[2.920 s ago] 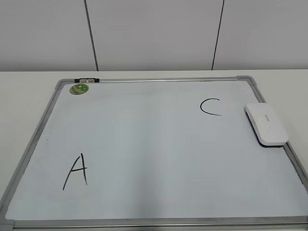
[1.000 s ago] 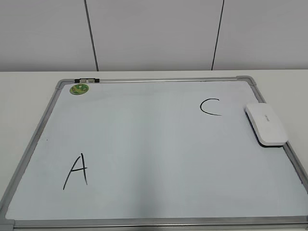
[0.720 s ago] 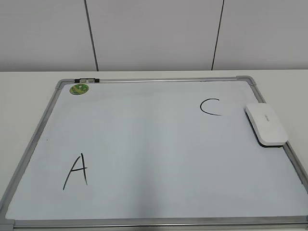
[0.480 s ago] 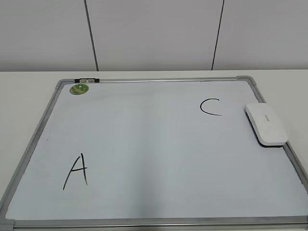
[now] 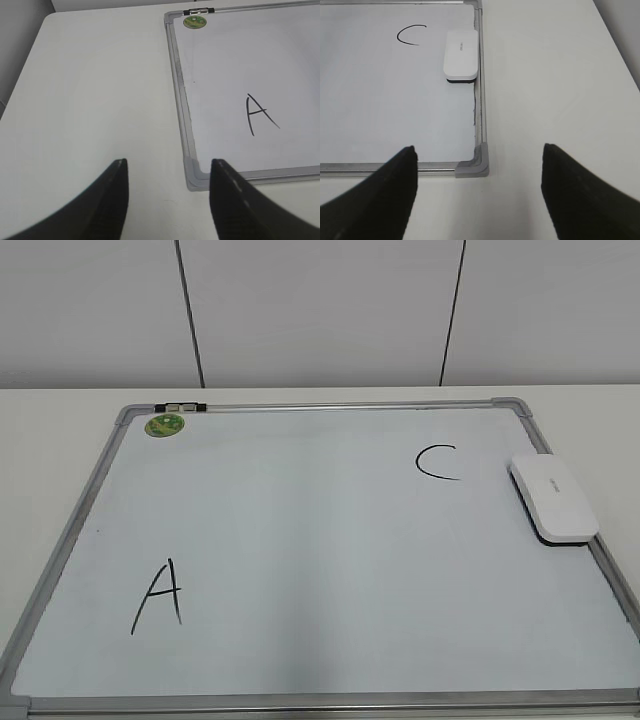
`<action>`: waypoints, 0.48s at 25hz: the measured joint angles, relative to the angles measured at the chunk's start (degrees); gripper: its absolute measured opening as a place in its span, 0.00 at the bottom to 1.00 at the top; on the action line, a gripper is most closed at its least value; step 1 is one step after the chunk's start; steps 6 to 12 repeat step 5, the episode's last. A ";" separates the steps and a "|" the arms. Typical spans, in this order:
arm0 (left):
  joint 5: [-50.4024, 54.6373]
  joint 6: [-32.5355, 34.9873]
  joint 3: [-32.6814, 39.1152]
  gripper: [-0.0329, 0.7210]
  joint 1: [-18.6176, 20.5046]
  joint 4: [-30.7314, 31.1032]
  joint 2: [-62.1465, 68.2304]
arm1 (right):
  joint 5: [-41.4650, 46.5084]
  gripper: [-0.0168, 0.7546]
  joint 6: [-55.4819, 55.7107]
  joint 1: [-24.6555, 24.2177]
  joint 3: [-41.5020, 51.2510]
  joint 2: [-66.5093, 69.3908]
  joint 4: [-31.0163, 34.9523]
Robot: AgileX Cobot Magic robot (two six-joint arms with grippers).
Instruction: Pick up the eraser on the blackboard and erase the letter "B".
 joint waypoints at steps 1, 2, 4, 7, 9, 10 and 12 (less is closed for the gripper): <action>0.00 0.00 0.00 0.54 0.00 0.00 0.00 | 0.00 0.79 0.00 0.00 0.00 0.00 0.00; 0.00 0.00 0.00 0.54 0.00 0.00 0.00 | 0.00 0.79 0.00 0.00 0.00 0.00 0.00; 0.00 0.00 0.00 0.54 0.00 0.00 0.00 | 0.00 0.79 0.00 0.00 0.00 0.00 0.00; 0.00 0.00 0.00 0.54 0.00 0.00 0.00 | 0.00 0.79 0.00 0.00 0.00 0.00 0.00; 0.00 0.00 0.00 0.54 0.00 0.00 0.00 | 0.00 0.79 0.00 0.00 0.00 0.00 0.00; 0.00 0.00 0.00 0.54 0.00 0.00 0.00 | 0.00 0.79 0.00 0.00 0.00 0.00 0.00; 0.00 0.00 0.00 0.54 0.00 0.00 0.00 | 0.00 0.79 0.00 0.00 0.00 0.00 0.00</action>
